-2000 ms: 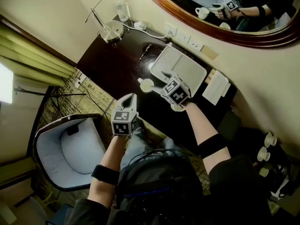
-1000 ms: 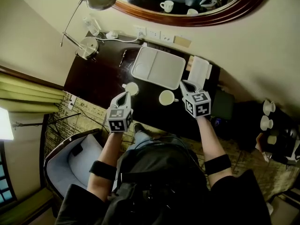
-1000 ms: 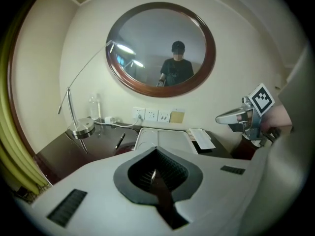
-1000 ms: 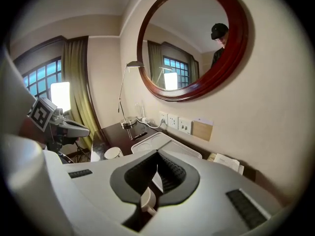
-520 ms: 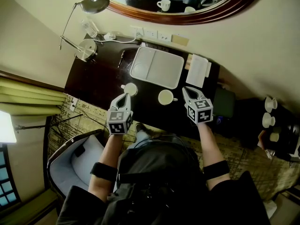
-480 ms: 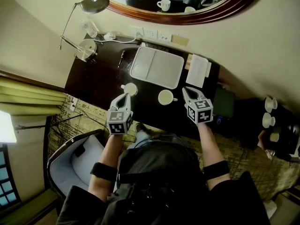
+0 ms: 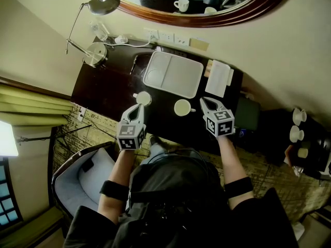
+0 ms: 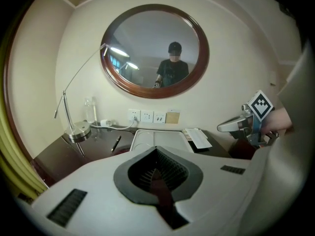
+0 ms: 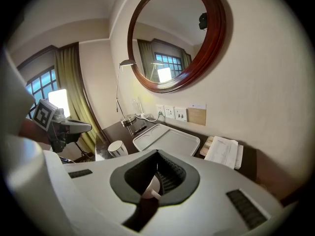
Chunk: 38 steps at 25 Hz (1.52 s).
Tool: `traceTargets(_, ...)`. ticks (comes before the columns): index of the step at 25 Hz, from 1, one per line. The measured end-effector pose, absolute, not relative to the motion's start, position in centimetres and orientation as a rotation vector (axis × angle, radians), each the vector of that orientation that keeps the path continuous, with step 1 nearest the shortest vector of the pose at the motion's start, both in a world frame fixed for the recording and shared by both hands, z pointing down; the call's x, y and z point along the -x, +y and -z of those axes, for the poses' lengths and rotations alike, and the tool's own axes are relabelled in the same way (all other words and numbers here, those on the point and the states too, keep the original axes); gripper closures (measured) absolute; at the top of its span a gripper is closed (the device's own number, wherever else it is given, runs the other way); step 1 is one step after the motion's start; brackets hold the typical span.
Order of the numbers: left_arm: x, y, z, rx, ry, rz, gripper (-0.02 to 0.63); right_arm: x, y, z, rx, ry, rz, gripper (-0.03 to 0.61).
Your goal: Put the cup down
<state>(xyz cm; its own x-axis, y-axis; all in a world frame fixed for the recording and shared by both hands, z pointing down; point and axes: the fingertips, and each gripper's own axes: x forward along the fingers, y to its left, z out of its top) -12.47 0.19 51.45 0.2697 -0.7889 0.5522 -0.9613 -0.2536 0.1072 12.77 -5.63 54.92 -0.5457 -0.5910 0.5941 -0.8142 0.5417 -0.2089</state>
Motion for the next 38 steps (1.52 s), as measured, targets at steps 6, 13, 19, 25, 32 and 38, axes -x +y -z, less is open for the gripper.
traceTargets(6, 10.3, -0.1, -51.3, -2.243, -1.517, -0.594, 0.623, -13.3, -5.2, -55.4, -1.142, -2.311, -0.682, 0.561)
traceTargets(13, 4.0, 0.1, -51.9, -2.517, -1.163, -0.749, 0.441, -14.0, -4.2, -56.1, -1.147, -2.298, -0.711, 0.561)
traceTargets(19, -1.8, 0.8, -54.9, -2.687, -0.693, -1.097, 0.2, -14.7, -3.0, -56.5, -1.164, -2.28, -0.732, 0.561)
traceTargets(25, -4.9, 0.7, -59.5, -2.764, -0.229, -1.596, 0.172, -15.6, -1.1, -58.1, -1.175, -2.228, -0.755, 0.561)
traceTargets(32, -7.1, 0.2, -64.5, -2.694, -0.006, -1.813, 0.172, -16.8, 0.6, -60.4, -1.195, -2.181, -0.804, 0.561)
traceTargets(38, -7.4, 0.1, -67.3, -2.579, 0.068, -1.852, 0.172, -17.2, 0.9, -61.6, -1.196, -2.177, -0.856, 0.561)
